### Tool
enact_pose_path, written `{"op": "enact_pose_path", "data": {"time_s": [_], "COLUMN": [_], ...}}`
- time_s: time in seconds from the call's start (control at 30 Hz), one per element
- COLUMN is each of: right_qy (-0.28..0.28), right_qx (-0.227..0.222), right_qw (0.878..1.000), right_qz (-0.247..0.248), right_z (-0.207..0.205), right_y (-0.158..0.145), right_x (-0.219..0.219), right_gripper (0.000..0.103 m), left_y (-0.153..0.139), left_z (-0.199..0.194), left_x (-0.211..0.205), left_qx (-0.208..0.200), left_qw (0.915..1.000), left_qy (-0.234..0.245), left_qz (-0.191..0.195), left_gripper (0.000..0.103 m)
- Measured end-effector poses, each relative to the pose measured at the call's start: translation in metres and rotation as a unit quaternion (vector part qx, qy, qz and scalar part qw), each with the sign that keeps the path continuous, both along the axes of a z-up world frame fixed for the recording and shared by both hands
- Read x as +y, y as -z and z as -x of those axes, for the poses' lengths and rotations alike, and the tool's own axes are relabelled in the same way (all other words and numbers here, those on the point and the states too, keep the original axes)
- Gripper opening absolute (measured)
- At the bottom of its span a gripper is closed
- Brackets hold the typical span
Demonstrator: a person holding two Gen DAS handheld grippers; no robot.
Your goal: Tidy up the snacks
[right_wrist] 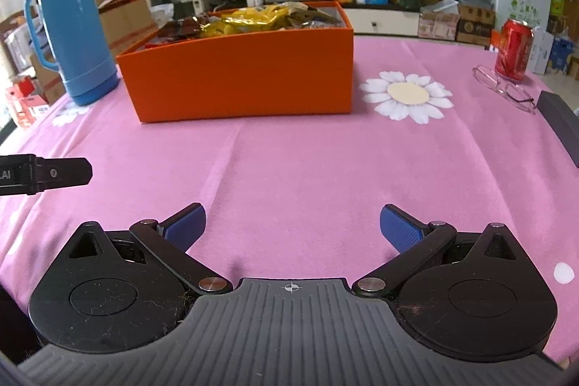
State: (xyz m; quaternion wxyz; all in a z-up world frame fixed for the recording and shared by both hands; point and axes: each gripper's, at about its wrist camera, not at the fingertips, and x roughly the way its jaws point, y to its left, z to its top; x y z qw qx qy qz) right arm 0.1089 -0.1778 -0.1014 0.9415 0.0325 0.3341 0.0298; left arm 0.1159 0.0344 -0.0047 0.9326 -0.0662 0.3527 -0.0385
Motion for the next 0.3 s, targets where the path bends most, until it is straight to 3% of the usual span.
{"op": "enact_pose_path", "data": {"time_s": [0.3], "right_qy": [0.001], "right_qx": [0.000], "right_qw": [1.000], "right_qz": [-0.002], "right_z": [0.0000], "right_y": [-0.0003], "right_x": [-0.0030], "right_gripper": [0.103], "left_y": [0.0055], "left_z": [-0.0020], "left_x": [-0.0040], "left_qx": [-0.001], "left_qw": [0.9998], "left_qy": [-0.007], "left_qz": [-0.018], "left_gripper": [0.102]}}
